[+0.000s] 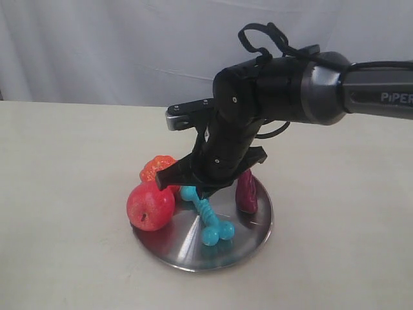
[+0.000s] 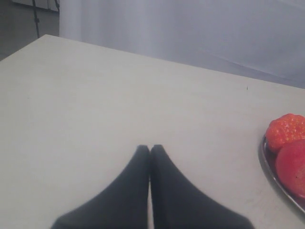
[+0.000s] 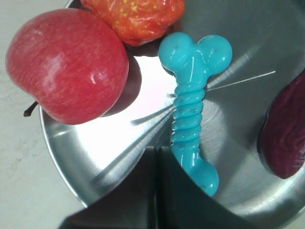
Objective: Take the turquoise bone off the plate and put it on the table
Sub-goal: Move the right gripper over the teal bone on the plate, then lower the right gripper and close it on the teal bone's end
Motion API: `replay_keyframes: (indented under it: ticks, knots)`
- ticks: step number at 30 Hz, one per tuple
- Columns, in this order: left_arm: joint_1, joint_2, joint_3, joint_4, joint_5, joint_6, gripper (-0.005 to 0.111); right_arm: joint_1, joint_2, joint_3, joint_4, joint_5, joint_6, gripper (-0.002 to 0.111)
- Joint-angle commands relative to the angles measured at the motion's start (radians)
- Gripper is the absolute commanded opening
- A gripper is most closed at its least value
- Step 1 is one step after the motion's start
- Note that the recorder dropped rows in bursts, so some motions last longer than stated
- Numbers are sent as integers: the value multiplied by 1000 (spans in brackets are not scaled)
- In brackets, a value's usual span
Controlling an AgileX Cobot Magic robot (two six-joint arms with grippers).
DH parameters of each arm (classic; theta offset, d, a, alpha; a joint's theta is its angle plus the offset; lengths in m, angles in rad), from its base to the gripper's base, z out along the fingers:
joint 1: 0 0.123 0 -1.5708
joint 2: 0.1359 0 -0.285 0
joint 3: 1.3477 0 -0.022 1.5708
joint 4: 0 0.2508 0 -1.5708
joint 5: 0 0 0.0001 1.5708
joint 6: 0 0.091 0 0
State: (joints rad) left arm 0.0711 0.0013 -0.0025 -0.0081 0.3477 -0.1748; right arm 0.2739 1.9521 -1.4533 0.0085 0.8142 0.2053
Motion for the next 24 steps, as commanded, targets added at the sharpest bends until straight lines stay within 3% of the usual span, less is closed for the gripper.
replay_keyframes:
  ticks: [1,6,12,14,24]
  knots:
    - [-5,-1,3,1,-5,-2,0,-2,0,-7,-9,-6,-31,0]
    - [-5,-1,3,1,-5,-2,0,-2,0,-7,-9,-6,-41,3]
    - [-5,-1,3,1,-5,-2,0,-2,0,-7,-9,-4,-47,45]
    - [-5,-1,3,1,-5,-2,0,-2,0,-7,-9,-5,-46,53]
    - [-5,-1,3,1,-5,-2,0,-2,14,-7,-9,-16,-46,56]
